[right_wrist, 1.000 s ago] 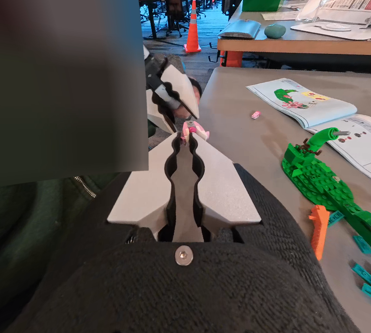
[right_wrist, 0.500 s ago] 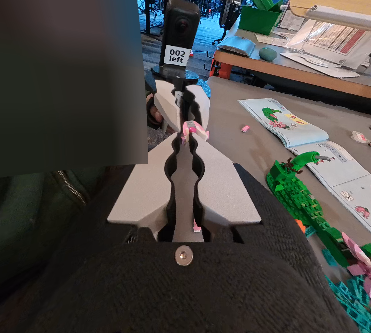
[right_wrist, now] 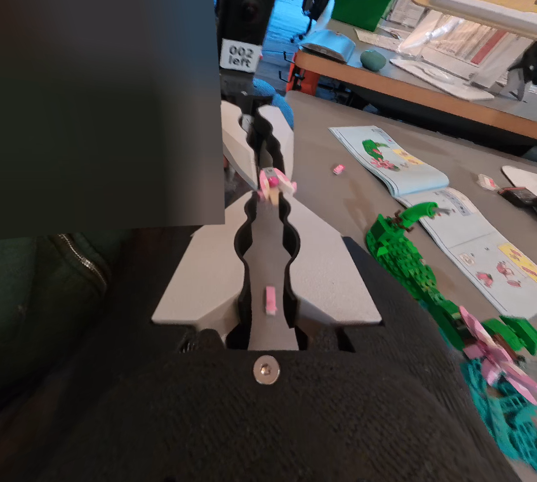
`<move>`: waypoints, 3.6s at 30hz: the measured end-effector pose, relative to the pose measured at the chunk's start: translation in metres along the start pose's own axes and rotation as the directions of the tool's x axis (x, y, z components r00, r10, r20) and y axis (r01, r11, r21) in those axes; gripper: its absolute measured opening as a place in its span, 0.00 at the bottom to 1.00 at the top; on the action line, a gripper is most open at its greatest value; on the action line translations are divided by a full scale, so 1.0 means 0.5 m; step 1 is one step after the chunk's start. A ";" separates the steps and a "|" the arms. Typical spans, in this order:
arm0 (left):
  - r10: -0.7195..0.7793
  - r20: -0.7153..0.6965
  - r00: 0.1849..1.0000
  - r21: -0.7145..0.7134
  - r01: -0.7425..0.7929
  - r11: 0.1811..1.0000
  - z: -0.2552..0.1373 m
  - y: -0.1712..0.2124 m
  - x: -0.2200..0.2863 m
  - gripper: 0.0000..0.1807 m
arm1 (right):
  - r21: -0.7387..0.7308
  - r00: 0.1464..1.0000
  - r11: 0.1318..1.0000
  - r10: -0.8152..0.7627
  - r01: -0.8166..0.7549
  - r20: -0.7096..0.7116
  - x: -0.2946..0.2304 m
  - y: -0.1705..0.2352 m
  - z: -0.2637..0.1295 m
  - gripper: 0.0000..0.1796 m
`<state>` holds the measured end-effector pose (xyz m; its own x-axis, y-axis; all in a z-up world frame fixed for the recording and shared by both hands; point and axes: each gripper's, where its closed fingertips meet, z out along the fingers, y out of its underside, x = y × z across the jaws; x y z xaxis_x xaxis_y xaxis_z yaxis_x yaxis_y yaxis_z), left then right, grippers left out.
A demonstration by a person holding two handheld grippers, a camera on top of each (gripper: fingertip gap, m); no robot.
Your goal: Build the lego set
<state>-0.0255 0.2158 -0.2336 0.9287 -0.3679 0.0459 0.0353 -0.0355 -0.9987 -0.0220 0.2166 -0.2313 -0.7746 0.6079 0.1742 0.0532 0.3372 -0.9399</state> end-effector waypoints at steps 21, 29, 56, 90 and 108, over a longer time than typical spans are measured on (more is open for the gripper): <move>-0.061 0.012 0.998 0.005 0.061 0.998 -0.004 0.005 -0.035 0.09 | -0.199 0.998 0.979 0.048 -0.037 0.050 0.055 0.080 -0.018 0.03; -0.021 0.021 1.000 0.278 0.014 0.961 0.062 -0.154 -0.110 0.09 | -0.258 0.969 0.949 -0.125 0.179 0.211 0.143 -0.126 -0.083 0.03; -0.239 -0.465 0.853 0.122 0.329 0.937 0.145 -0.072 -0.020 0.09 | -0.492 0.901 0.785 0.434 -0.377 0.003 0.084 -0.041 -0.098 0.03; -0.097 -0.427 0.899 0.058 0.134 0.989 0.163 -0.037 0.008 0.09 | -0.756 0.972 0.637 0.235 -0.153 0.001 0.054 0.010 -0.115 0.04; -0.092 -0.431 0.897 0.060 0.130 0.990 0.162 -0.038 0.011 0.09 | -0.742 0.971 0.650 0.241 -0.164 -0.004 0.052 0.011 -0.118 0.03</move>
<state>0.0087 0.2900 -0.2161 0.6711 -0.7278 0.1416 0.1782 -0.0270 -0.9836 -0.0048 0.2767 -0.2146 -0.7368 0.6738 -0.0559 0.6291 0.6531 -0.4216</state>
